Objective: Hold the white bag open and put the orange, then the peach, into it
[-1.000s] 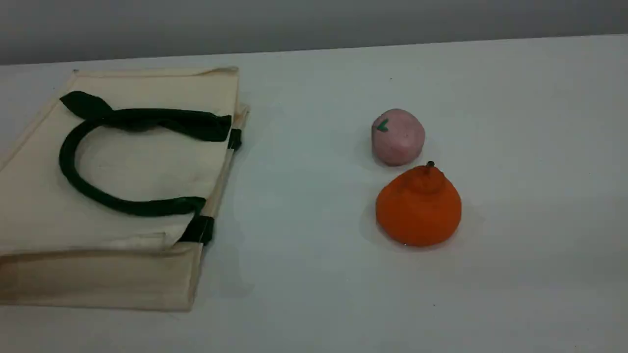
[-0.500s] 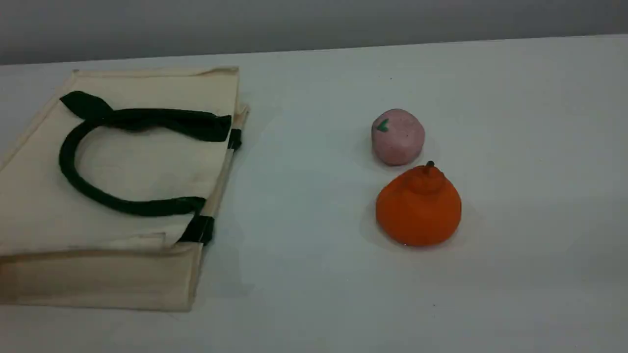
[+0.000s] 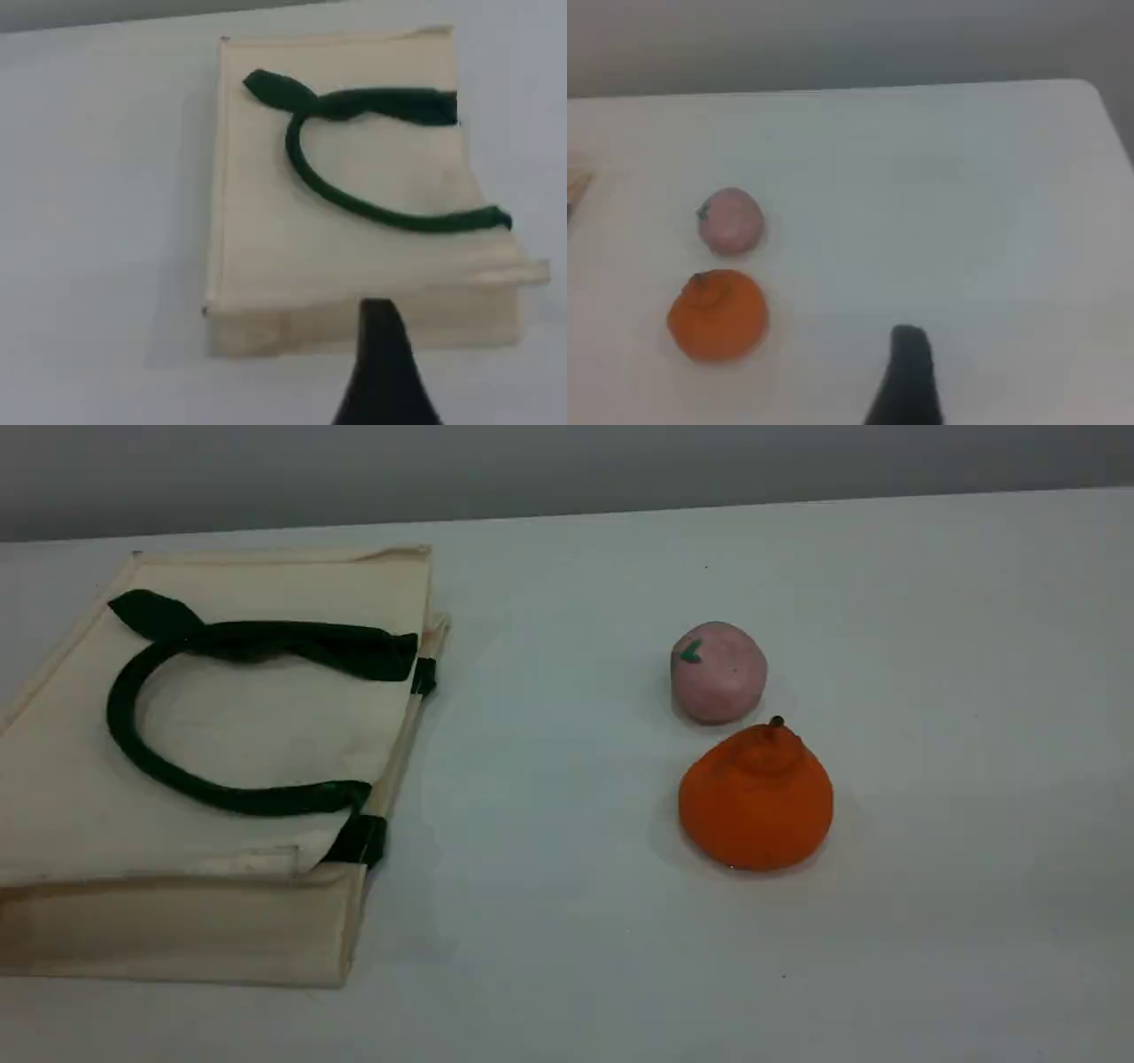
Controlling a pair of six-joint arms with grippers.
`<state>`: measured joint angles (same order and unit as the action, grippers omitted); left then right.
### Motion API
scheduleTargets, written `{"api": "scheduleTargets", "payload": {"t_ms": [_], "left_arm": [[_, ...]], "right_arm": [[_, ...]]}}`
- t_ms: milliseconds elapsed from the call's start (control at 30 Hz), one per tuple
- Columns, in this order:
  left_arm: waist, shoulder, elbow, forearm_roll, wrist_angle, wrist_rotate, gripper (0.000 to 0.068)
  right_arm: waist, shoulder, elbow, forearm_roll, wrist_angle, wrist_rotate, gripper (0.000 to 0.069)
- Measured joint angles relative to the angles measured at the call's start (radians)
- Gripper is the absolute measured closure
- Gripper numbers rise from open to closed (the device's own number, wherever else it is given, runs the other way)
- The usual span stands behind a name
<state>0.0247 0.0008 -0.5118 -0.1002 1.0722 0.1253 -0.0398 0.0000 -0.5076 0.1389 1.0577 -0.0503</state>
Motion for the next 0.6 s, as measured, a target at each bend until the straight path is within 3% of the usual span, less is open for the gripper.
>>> {"api": "scheduleTargets", "payload": {"t_ms": [233, 600], "left_arm": [[0.0, 0.143, -0.072, 0.07, -0.133, -0.125, 0.024], [0.0, 0.696, -0.244, 0.073, -0.232, -0.241, 0.024]], "right_arm": [[0.0, 0.095, -0.059, 0.071, -0.096, -0.052, 0.0157], [0.0, 0.601, -0.146, 0.321, -0.398, -0.248, 0.0157]]}}
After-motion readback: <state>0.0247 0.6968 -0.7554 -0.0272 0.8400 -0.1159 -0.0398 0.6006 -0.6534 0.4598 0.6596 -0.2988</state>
